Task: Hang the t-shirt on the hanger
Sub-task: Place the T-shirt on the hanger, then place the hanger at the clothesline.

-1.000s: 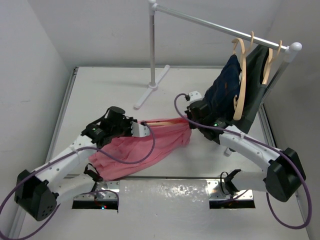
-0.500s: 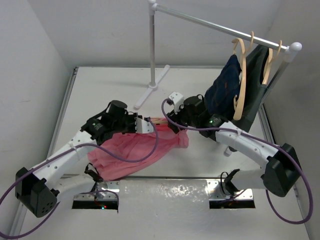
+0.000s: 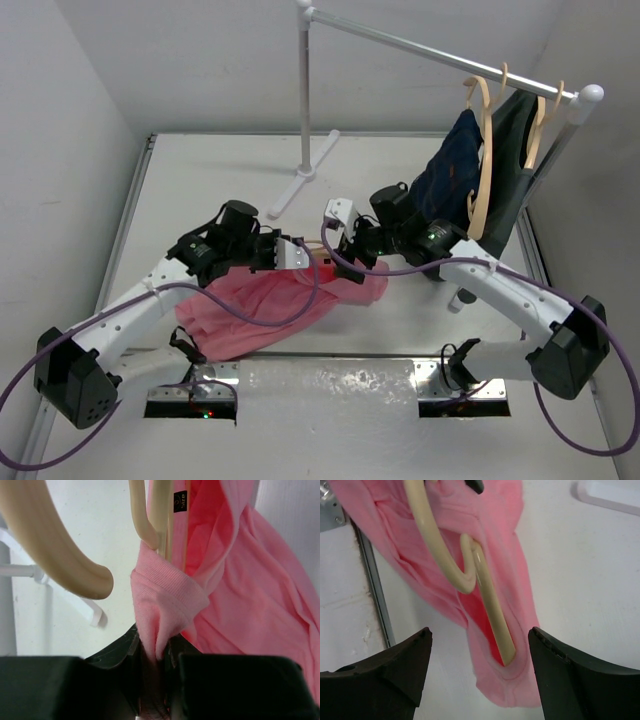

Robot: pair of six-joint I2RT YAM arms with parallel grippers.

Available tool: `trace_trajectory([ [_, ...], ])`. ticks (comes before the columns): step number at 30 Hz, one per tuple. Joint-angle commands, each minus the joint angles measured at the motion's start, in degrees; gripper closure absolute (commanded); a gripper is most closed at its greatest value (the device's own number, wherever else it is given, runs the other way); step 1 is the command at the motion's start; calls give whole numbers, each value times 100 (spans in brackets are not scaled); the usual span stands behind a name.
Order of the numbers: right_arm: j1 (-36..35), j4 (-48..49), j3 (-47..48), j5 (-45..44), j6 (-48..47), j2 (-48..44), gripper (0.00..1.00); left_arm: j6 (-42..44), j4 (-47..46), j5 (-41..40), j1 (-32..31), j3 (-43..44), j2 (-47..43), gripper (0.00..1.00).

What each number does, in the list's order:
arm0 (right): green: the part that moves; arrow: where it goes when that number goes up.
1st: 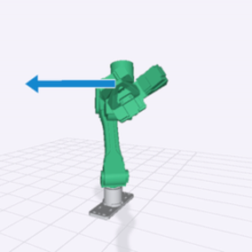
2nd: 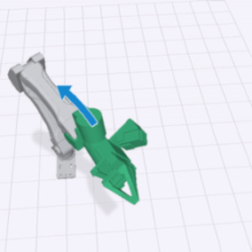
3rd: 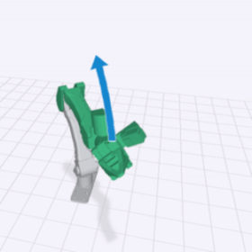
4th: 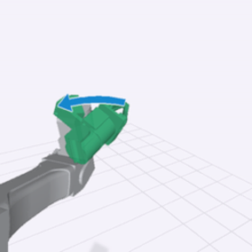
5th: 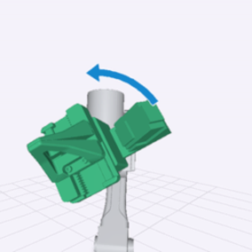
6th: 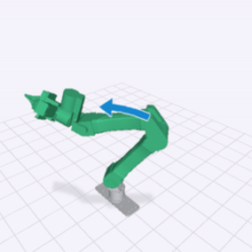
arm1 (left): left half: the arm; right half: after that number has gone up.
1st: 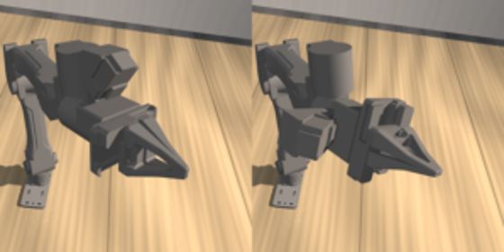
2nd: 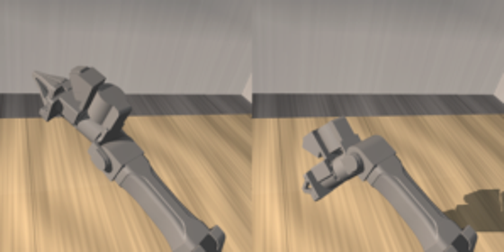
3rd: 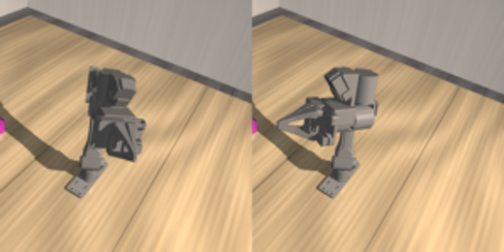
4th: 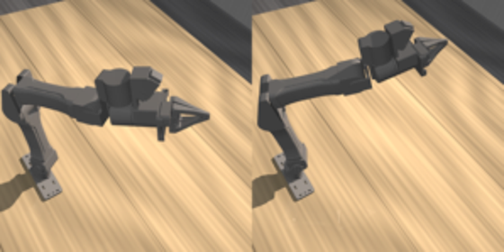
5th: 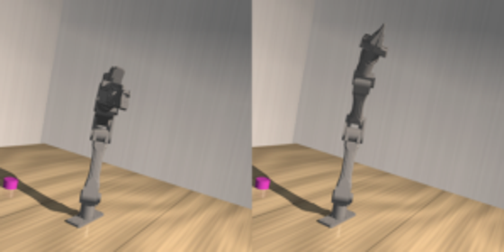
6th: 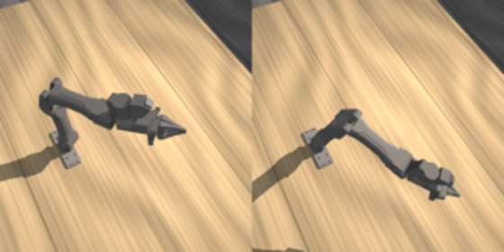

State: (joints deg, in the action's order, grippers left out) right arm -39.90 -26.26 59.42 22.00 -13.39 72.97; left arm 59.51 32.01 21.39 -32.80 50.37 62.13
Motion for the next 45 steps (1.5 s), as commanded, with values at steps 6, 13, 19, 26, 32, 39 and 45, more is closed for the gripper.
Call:
trace_trajectory([
  [6,-9,1185,-37,-144,-331,689,25,-79,-168,762,80,307,-17,100],
  [13,8,1159,359,218,238,1412,92,-211,-143,858,72,518,-8,100],
  [19,263,806,106,427,811,703,100,-167,86,508,440,720,62,100],
  [26,369,-491,-211,683,715,-151,100,200,95,-20,537,878,229,39],
  [32,413,-846,-19,209,934,-547,100,-103,-282,-223,827,825,405,26],
  [39,615,-160,466,-2944,4192,-362,100,-3320,-3104,-1954,819,887,-148,1],
  [45,624,807,280,-4465,5373,-371,100,-4447,-2859,-1981,819,1001,-438,0],
])
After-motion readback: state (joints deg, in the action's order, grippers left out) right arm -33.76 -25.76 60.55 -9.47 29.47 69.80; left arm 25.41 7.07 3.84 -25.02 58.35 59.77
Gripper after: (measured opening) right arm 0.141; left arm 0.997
